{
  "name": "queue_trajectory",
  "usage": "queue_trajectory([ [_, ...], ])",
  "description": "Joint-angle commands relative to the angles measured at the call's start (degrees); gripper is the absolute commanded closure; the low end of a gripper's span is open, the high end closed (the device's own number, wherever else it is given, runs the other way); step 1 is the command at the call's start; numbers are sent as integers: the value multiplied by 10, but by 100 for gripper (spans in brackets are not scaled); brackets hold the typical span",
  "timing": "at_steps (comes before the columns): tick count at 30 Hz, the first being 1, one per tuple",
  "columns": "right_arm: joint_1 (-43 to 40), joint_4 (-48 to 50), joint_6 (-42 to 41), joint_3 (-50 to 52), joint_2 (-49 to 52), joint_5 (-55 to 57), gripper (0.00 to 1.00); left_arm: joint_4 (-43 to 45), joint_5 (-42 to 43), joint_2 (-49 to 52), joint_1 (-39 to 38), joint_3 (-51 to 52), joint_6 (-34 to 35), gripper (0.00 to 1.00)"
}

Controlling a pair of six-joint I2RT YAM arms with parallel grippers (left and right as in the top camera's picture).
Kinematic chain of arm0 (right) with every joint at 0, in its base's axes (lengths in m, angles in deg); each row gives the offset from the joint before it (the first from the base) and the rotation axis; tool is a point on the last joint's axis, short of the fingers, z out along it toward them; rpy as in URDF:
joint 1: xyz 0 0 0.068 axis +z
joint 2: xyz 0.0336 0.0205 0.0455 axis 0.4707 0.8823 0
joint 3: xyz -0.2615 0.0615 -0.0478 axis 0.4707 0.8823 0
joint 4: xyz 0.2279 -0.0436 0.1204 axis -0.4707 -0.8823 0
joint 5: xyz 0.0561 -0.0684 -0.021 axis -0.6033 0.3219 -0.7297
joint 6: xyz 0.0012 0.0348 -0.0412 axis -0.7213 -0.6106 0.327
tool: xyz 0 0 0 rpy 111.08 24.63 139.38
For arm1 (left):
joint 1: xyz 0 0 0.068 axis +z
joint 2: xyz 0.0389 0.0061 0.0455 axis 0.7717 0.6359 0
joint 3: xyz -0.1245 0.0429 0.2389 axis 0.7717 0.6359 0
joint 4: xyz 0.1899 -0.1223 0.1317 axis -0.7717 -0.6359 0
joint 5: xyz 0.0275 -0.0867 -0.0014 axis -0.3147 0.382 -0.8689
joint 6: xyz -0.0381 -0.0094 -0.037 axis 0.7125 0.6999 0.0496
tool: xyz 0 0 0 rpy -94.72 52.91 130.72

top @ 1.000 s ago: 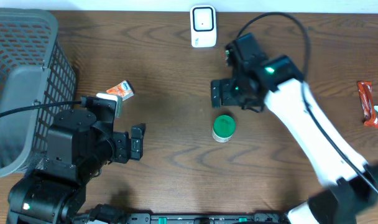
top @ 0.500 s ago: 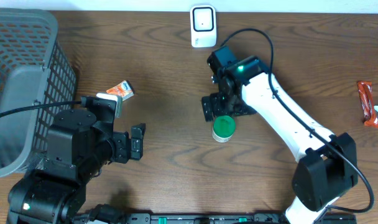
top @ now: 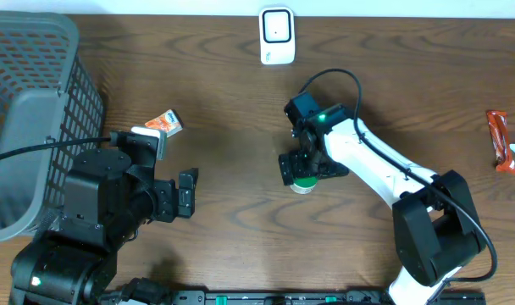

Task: Scan the item barcode
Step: 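Lower the right gripper and grasp the Knorr jar by its green lid, then lift the Knorr jar and hold its label against the white scanner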

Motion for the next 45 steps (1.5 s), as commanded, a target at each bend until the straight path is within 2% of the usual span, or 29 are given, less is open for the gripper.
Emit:
queue_trajectory([
  [1,2,13,-8,20,5,-2,1,2,-5,-1,2,-6,1,2],
  [10,11,29,-22,23,7,-1,1,2,-5,-1,2,-6,1,2],
  [23,30,28,-53,22,50,16,10,2,-5,-2,2,-6,1,2],
  [26,29,25,-53,22,50,16,14,2,-5,-1,2,-6,1,2],
  [32,22,23,-53,16,50,16,27,2,-5,-1,2,-6,1,2],
  [36,20,7,-53,-9,50,16,40,2,-5,-2,2,-6,1,2],
  [45,20,-79,-39,-106,50,40,43,2,-5,-2,2,-6,1,2],
])
